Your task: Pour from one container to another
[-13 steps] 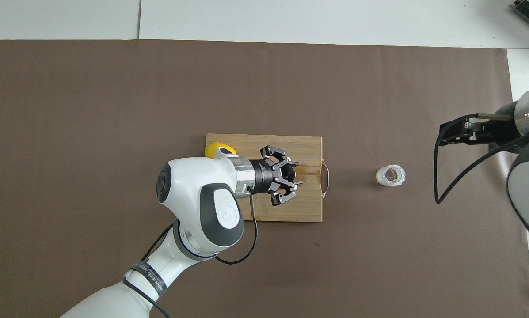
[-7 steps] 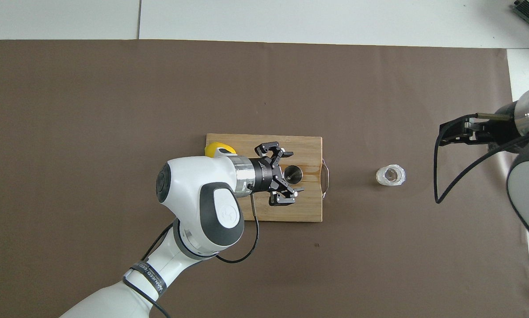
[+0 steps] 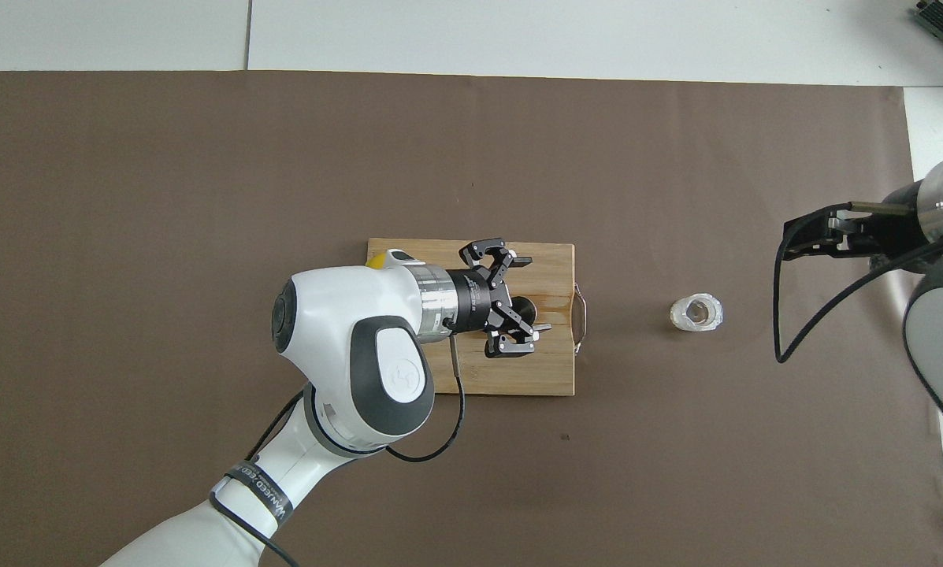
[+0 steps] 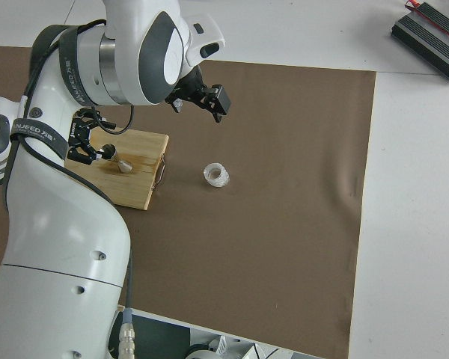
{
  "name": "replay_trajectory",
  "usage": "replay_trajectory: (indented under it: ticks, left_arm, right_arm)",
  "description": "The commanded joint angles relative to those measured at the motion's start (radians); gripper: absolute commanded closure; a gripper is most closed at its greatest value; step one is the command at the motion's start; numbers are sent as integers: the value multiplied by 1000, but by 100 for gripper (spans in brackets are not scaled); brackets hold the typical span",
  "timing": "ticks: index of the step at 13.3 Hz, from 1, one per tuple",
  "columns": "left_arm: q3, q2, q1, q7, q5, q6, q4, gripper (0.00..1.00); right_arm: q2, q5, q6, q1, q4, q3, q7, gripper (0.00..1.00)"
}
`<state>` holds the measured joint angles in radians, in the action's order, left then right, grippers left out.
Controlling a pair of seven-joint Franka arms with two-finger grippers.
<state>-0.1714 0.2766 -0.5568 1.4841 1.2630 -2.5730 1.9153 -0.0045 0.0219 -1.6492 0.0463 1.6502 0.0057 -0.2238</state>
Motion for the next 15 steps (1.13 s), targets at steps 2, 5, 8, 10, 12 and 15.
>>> replay_trajectory:
  ticks: [2,5,8,10,12,15]
  left_arm:
    - [15,-71,107,19,-72,202,-13,0]
    - [15,-62,190,41,-230,354,-88,0]
    - [15,-54,283,42,-347,491,-169,0]
    - [15,-50,340,39,-442,574,-226,0]
    - [15,-34,388,38,-545,661,-294,0]
    - [15,10,445,32,-695,746,-376,0]
  right_arm:
    - [-22,-30,3,-19,22,10,18,0]
    - [-22,-30,3,-19,20,11,18,0]
    - [-22,-30,3,-19,20,10,18,0]
    - [-22,-30,3,-19,22,10,18,0]
    - [-22,-30,5,-19,22,10,18,0]
    - [-22,-30,3,-19,20,10,18,0]
